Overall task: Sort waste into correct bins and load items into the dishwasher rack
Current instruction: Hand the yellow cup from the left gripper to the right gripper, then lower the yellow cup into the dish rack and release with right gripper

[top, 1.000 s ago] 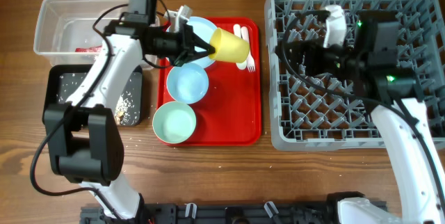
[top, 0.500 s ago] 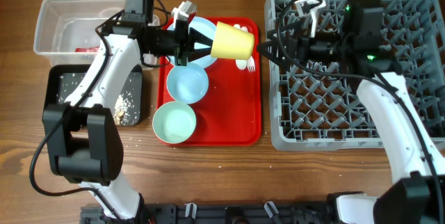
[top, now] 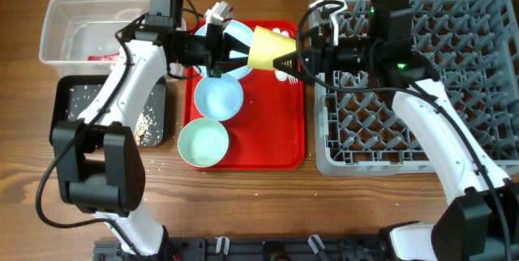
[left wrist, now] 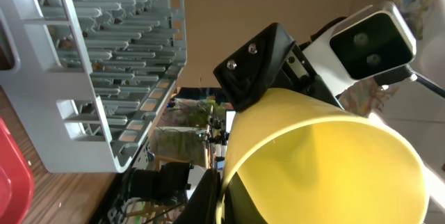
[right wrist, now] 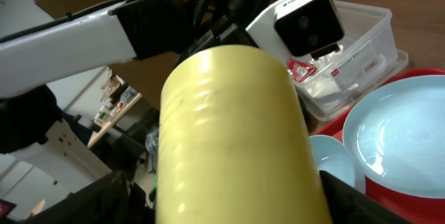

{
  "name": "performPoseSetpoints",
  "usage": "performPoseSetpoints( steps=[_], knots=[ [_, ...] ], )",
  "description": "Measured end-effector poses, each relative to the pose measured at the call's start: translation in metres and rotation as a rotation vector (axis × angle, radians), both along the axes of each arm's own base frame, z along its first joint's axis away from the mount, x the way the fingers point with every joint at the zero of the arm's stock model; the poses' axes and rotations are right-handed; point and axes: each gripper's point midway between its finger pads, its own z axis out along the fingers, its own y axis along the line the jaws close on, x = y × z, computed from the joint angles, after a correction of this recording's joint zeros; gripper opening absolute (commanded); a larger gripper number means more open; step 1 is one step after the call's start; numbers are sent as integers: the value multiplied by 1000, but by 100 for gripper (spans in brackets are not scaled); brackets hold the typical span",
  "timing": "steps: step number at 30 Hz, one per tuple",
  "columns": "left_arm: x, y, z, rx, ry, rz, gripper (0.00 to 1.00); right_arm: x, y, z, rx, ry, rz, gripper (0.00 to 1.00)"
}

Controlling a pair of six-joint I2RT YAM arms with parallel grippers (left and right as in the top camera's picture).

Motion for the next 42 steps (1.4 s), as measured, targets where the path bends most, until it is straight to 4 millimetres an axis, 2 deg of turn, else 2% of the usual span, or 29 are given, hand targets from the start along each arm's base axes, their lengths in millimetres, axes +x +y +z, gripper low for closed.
performPoseSetpoints(
  steps=[5,8,10,12,15,17,20,24,28,30,33,36,38,42],
  knots=[
    [-1,0,2,-11,-1,-6,6,2,0,-2,-4,15,-13,59],
    [0,0,2,-12,-11,-5,31,3,0,-2,-5,17,-16,55],
    [0,0,2,-14,-19,-6,40,3,1,-2,-5,19,-15,49],
    [0,0,3,-14,-11,-7,47,3,1,-2,-5,20,-16,48],
    [0,0,3,-17,-19,-7,52,5,-3,-3,-7,27,-26,47],
    [2,0,3,-12,-36,-3,53,9,-13,-7,-13,54,-56,46],
    [8,2,-5,30,-48,23,55,21,-40,-23,-62,154,-166,46],
    [21,9,-30,184,-52,103,56,24,-81,-48,-189,291,-360,46],
    [30,24,-70,425,-24,194,58,5,-114,-54,-356,359,-531,46],
    [32,36,-93,580,-8,236,58,-12,-129,-48,-463,374,-612,47],
    [32,51,-117,761,-4,272,58,-34,-151,-38,-615,392,-708,47],
    [30,62,-130,882,-8,289,54,-54,-165,-42,-732,439,-753,47],
    [29,67,-136,944,-15,298,53,-71,-172,-55,-813,514,-751,47],
    [30,79,-142,1028,-25,319,54,-88,-178,-75,-919,630,-729,47]
  ],
)
